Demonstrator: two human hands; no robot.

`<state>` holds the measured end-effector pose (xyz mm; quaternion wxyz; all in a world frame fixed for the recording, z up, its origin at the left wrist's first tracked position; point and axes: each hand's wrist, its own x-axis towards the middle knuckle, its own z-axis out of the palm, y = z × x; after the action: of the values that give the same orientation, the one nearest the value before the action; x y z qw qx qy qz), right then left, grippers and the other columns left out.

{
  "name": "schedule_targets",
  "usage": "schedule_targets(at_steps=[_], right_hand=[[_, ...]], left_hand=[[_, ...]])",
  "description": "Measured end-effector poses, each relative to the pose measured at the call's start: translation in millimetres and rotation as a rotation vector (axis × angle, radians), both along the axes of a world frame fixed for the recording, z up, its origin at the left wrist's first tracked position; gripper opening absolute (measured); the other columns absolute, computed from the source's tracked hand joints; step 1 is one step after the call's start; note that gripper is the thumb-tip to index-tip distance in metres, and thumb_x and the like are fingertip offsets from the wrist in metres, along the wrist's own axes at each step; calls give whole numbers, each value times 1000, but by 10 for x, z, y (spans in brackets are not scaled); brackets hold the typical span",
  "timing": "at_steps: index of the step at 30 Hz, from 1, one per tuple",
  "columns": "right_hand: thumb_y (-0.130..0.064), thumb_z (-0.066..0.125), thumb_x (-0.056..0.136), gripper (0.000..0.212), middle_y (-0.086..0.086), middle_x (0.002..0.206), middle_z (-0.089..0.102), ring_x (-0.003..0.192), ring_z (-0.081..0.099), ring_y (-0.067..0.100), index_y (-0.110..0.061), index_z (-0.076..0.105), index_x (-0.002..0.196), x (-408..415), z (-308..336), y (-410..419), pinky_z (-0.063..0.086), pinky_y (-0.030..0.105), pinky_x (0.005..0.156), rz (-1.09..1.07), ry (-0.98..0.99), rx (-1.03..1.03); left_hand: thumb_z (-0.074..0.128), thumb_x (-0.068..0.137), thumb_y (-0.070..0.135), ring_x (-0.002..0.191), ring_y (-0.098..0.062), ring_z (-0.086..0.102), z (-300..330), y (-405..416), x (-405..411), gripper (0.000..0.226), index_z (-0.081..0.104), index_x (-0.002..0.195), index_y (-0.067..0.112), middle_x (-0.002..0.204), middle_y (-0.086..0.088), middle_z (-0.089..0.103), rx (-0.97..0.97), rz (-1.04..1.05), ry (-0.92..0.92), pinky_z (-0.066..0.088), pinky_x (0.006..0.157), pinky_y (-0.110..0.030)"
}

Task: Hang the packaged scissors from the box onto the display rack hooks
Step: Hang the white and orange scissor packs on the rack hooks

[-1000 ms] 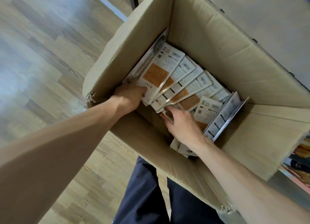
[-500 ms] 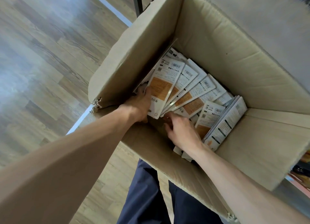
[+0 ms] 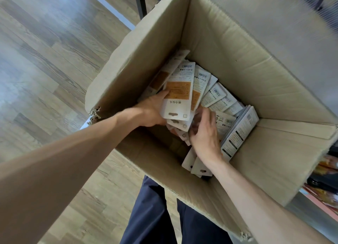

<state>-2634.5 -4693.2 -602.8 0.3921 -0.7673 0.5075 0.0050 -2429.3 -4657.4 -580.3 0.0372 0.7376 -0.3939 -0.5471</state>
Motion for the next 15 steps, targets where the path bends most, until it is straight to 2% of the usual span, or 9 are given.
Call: schedule_targets(at_steps=[3, 6, 8, 9, 12, 14, 15], right_hand=[[3, 75, 78, 70, 3, 144, 35, 115, 47, 7, -15, 44, 138, 82, 0, -176, 39, -1, 76, 71, 8, -62], [2, 66, 89, 47, 7, 141, 44, 116, 52, 13, -11, 55, 133, 159, 17, -399, 37, -3, 72, 77, -13, -144], [-7, 63, 94, 30, 8, 136, 49, 118, 54, 18, -11, 63, 124, 177, 58, -548, 39, 5, 82, 102, -35, -229], [-11, 62, 95, 26, 6, 134, 50, 119, 54, 18, -12, 65, 121, 174, 83, -614, 43, 13, 87, 131, -49, -257], [-11, 59, 97, 23, 3, 129, 59, 118, 56, 16, -12, 64, 119, 133, 189, -764, 52, 29, 92, 218, -138, -286], [-16, 53, 101, 21, 1, 116, 65, 106, 60, 11, -10, 63, 118, 111, 305, -833, 54, 24, 86, 222, -203, -293], [-20, 52, 103, 20, -3, 109, 65, 97, 59, 5, -9, 63, 116, 101, 372, -855, 51, 14, 80, 211, -229, -299]], left_hand=[[82, 78, 22, 136, -19, 40, 78, -20, 30, 107, 11, 157, 31, 154, 2, 35, -6, -8, 56, 35, 110, -30], [79, 81, 17, 135, -19, 42, 133, -27, 5, 96, 20, 155, 30, 152, 1, 38, -68, 29, 23, 35, 100, -21], [75, 85, 13, 132, -18, 46, 196, -7, 1, 81, 32, 151, 29, 148, 0, 45, -165, 61, -10, 37, 92, -17], [72, 87, 11, 131, -16, 49, 236, 13, 7, 72, 38, 148, 28, 146, 0, 48, -223, 74, -21, 39, 89, -14], [63, 93, 9, 120, -8, 56, 384, 36, 83, 47, 55, 137, 25, 135, 3, 58, -412, 96, -36, 46, 76, -3], [63, 94, 15, 101, 4, 60, 494, -15, 156, 34, 64, 126, 28, 119, 8, 65, -551, 102, -86, 50, 70, -6], [66, 93, 20, 91, 8, 58, 543, -50, 194, 27, 67, 117, 33, 108, 11, 63, -623, 113, -117, 49, 70, -9]])
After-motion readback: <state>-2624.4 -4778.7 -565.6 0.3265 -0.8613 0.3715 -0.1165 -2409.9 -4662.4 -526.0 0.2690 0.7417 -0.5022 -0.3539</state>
